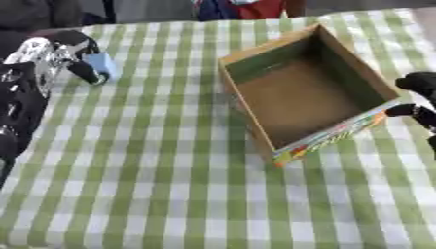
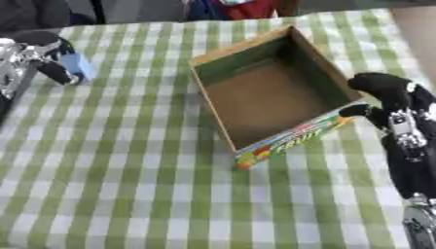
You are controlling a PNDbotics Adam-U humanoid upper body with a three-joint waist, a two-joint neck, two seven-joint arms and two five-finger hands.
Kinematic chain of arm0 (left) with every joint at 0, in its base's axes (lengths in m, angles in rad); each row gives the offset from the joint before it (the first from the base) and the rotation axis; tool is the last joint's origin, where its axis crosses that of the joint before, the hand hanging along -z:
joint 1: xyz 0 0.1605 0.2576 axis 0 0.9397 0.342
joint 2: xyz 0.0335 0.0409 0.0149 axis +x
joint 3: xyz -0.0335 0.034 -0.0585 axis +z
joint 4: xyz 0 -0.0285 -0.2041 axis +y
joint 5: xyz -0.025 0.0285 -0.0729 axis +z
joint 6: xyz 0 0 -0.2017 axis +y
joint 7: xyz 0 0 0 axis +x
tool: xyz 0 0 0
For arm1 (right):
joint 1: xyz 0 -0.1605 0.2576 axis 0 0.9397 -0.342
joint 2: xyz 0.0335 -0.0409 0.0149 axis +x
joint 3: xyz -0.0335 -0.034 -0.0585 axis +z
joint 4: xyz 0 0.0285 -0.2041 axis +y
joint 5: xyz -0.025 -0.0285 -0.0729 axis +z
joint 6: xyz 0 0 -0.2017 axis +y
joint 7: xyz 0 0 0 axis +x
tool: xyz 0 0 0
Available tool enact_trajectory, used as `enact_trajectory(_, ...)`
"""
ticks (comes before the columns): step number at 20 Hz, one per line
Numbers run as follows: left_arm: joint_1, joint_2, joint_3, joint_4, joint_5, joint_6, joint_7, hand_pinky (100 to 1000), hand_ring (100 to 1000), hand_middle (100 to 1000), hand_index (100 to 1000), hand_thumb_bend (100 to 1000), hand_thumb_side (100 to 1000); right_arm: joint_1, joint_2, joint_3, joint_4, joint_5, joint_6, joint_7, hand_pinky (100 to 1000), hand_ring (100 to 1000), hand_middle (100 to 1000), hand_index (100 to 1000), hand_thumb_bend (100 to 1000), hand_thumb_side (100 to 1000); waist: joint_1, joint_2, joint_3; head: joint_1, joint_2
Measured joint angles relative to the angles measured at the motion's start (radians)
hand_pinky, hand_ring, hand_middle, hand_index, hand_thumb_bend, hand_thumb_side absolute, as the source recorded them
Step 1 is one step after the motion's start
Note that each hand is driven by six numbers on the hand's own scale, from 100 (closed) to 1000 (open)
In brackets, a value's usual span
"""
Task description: Pick up objects on the table and place them in the box.
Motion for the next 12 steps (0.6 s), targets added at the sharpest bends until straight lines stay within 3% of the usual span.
enact_trajectory(5,0.0,0.001,-0.004,-0.045,0.033,-0.013,0.005,721,599,544,676,237,320,0.001,0.0,0.0,0.002,0.0,0.0,0.0,598,819,719,709,100,554,0.0,-0.019,0.007,-0.002,0.0)
enact_trajectory(12,-0.031,0.0,-0.069,-0.204,0.126,-0.096,0.007,725,607,552,691,236,337,0.003,0.0,-0.003,0.006,0.0,0.0,0.0,599,818,719,709,100,552,0.0,-0.041,0.014,-0.01,0.0)
